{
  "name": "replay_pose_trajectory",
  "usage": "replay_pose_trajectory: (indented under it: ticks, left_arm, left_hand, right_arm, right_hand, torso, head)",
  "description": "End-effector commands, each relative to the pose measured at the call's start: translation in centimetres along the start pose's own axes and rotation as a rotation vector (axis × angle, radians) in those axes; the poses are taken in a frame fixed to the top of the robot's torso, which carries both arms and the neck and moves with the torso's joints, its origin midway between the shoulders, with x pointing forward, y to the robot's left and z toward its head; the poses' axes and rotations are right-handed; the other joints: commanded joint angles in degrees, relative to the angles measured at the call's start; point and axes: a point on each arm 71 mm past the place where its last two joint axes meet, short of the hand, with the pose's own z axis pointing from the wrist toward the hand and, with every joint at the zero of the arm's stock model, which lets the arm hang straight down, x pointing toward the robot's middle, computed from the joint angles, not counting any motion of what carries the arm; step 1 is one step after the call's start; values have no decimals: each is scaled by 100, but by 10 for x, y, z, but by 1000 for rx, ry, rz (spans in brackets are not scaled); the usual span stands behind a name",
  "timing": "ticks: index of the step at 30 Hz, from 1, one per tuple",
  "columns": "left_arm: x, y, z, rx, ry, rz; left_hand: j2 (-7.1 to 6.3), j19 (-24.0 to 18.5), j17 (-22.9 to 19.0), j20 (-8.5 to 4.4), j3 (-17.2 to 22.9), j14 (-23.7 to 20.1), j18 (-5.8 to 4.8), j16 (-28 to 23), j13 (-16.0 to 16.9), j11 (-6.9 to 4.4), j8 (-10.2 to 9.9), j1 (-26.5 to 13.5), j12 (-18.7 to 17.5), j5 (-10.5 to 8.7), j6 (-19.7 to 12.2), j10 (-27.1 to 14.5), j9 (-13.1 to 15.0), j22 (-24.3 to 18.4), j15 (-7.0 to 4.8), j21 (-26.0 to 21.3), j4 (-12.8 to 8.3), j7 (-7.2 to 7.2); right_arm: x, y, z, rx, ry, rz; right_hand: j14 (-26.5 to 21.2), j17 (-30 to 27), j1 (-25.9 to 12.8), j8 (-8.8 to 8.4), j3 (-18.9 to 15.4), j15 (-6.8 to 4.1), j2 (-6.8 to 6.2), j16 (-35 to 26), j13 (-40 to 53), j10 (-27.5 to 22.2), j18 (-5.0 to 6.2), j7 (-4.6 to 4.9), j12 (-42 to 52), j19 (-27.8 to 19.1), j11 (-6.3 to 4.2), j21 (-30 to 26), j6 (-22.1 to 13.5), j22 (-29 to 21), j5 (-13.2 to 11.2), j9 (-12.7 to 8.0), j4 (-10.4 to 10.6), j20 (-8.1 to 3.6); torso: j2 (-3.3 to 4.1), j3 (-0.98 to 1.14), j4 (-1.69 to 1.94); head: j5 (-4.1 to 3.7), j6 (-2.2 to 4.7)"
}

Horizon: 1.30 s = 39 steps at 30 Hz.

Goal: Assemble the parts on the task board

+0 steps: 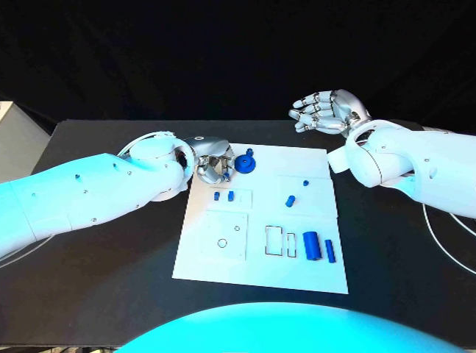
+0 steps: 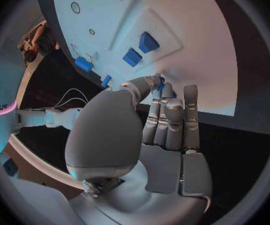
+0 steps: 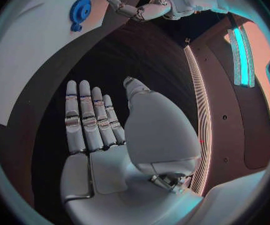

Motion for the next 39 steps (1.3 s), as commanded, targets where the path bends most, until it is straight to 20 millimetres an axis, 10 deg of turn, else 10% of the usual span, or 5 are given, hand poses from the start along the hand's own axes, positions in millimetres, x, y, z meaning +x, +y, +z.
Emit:
replay_pose_trajectory:
  ticks: [1,39]
  left_arm:
    - [2,-2,1,7,21,-8]
    - [8,-2,2,8,58,-16]
  left_hand:
    - [0,22,5,5,-12,31,83,38,5,-9,-19,-43,-6,11,43,35,6,9,12,25,-31,8]
    - [-3,16,57,8,-16,55,82,63,7,-12,-38,-42,-35,-1,62,73,8,14,13,30,-48,5]
  right_arm:
    - [1,1,0,-11,8,-2]
    - [1,0,0,-9,10,-2]
  right_hand:
    - [16,-6,11,-35,30,11,6,-28,-6,28,77,411,-21,22,12,4,34,-8,8,-6,0,24]
    - [17,-8,10,-35,31,11,6,-30,-6,29,77,411,-21,22,12,4,34,-11,8,-7,0,24]
  torso:
    - [0,-4,4]
    - [-1,-1,-3]
  head:
    - [0,1]
    - [9,1]
